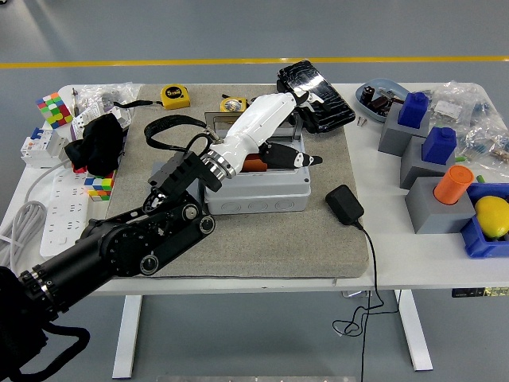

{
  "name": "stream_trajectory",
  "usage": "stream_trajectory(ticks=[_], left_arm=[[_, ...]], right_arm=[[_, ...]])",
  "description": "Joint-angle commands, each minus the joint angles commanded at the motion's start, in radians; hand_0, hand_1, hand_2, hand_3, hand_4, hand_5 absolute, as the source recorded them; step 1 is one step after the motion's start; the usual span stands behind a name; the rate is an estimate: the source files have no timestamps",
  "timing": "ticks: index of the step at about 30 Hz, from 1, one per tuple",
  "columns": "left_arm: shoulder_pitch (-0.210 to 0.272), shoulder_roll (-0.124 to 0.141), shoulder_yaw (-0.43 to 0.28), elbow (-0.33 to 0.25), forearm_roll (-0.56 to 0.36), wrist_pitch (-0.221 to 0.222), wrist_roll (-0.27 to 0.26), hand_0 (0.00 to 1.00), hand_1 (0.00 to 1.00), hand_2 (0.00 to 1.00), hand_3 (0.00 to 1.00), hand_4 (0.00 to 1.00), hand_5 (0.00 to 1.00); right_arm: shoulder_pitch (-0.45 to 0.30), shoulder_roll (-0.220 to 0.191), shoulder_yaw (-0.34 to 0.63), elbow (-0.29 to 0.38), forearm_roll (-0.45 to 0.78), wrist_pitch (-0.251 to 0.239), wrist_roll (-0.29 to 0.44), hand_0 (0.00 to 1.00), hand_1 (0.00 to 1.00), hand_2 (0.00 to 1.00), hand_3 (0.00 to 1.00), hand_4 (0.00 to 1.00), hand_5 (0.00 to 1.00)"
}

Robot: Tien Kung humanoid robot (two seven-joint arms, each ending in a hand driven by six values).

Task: Fetch the battery,place it into the box,close the lid of the box

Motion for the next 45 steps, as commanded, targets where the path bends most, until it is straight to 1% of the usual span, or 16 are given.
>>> stream_trajectory(ticks=[1, 2, 5, 7, 8, 11, 13, 14, 18, 21, 25, 26, 31, 35, 39, 45], left_arm=[[-0.002, 0.0, -0.012, 0.005, 0.005, 0.0, 0.007, 0.359, 0.472, 0.468, 0.557, 0.998, 0.206], [-0.005, 0.0, -0.022, 0.01, 0.011, -0.001, 0.015, 0.569, 0.639, 0.569, 0.594, 0.987, 0.265], [-0.014, 0.0, -0.05, 0.028, 0.033, -0.012, 0.053, 0.569, 0.639, 0.569, 0.594, 0.987, 0.265], [-0.021, 0.0, -0.062, 0.041, 0.05, -0.029, 0.086, 0.569, 0.639, 0.569, 0.594, 0.987, 0.265], [-0.025, 0.0, -0.068, 0.049, 0.054, -0.037, 0.096, 0.766, 0.755, 0.714, 0.746, 0.998, 0.318], [-0.03, 0.0, -0.08, 0.069, 0.061, -0.06, 0.122, 0.766, 0.755, 0.714, 0.746, 0.998, 0.318], [-0.031, 0.0, -0.078, 0.082, 0.062, -0.063, 0.127, 0.766, 0.755, 0.714, 0.746, 0.998, 0.318], [-0.033, 0.0, -0.075, 0.09, 0.061, -0.065, 0.131, 0.789, 0.775, 0.729, 0.757, 0.998, 0.343], [-0.037, 0.0, -0.057, 0.125, 0.063, -0.083, 0.161, 0.789, 0.775, 0.729, 0.757, 0.998, 0.343], [-0.039, 0.0, -0.037, 0.134, 0.07, -0.104, 0.191, 0.79, 0.781, 0.733, 0.756, 0.998, 0.357], [-0.035, 0.0, -0.024, 0.116, 0.075, -0.115, 0.203, 0.79, 0.781, 0.733, 0.756, 0.998, 0.357], [-0.034, 0.0, -0.022, 0.111, 0.075, -0.116, 0.203, 0.768, 0.757, 0.707, 0.737, 0.998, 0.362], [-0.02, 0.0, -0.022, 0.073, 0.073, -0.118, 0.207, 0.768, 0.757, 0.707, 0.737, 0.998, 0.362], [-0.01, 0.0, -0.02, 0.056, 0.072, -0.121, 0.216, 0.756, 0.741, 0.688, 0.726, 0.998, 0.366], [0.006, 0.0, -0.018, 0.044, 0.072, -0.125, 0.224, 0.739, 0.726, 0.68, 0.723, 0.998, 0.365], [0.037, 0.0, -0.012, 0.004, 0.078, -0.137, 0.246, 0.727, 0.721, 0.681, 0.716, 0.998, 0.367]], right_arm=[[0.0, 0.0, 0.001, 0.0, -0.001, 0.0, 0.0, 0.57, 0.596, 0.573, 0.548, 0.931, 0.479], [0.0, 0.0, 0.003, 0.0, -0.001, 0.0, 0.0, 0.57, 0.595, 0.573, 0.549, 0.93, 0.478], [0.001, 0.0, 0.003, 0.001, -0.002, -0.001, 0.0, 0.57, 0.595, 0.573, 0.549, 0.93, 0.478], [0.001, 0.0, 0.004, 0.001, -0.002, -0.001, 0.0, 0.57, 0.595, 0.573, 0.549, 0.93, 0.478], [0.001, 0.0, 0.005, 0.001, -0.002, 0.0, 0.0, 0.57, 0.595, 0.573, 0.548, 0.929, 0.478], [0.0, 0.0, 0.004, 0.0, 0.0, 0.0, 0.0, 0.57, 0.595, 0.573, 0.548, 0.929, 0.478], [-0.002, 0.001, 0.001, -0.001, 0.003, 0.0, -0.001, 0.57, 0.595, 0.573, 0.548, 0.929, 0.478], [-0.003, 0.001, 0.001, -0.001, 0.004, 0.0, -0.001, 0.57, 0.595, 0.573, 0.548, 0.929, 0.479], [-0.005, 0.003, 0.01, 0.0, -0.001, 0.0, 0.0, 0.57, 0.595, 0.573, 0.548, 0.929, 0.479], [-0.005, 0.004, 0.014, 0.001, -0.003, -0.001, 0.0, 0.57, 0.596, 0.573, 0.547, 0.928, 0.479], [-0.006, 0.003, 0.021, 0.0, -0.006, -0.001, 0.0, 0.57, 0.596, 0.573, 0.547, 0.928, 0.479], [-0.006, 0.003, 0.021, 0.0, -0.006, -0.001, 0.0, 0.572, 0.595, 0.572, 0.546, 0.926, 0.478], [-0.005, -0.002, 0.014, 0.001, -0.006, -0.001, 0.0, 0.572, 0.595, 0.572, 0.546, 0.926, 0.478], [-0.003, -0.006, 0.008, 0.001, -0.006, -0.001, 0.0, 0.57, 0.595, 0.572, 0.546, 0.926, 0.478], [-0.006, -0.007, 0.008, 0.0, -0.007, -0.002, -0.001, 0.571, 0.596, 0.572, 0.546, 0.926, 0.478], [-0.016, 0.002, 0.017, -0.002, -0.005, -0.001, -0.001, 0.571, 0.596, 0.572, 0.546, 0.926, 0.479]])
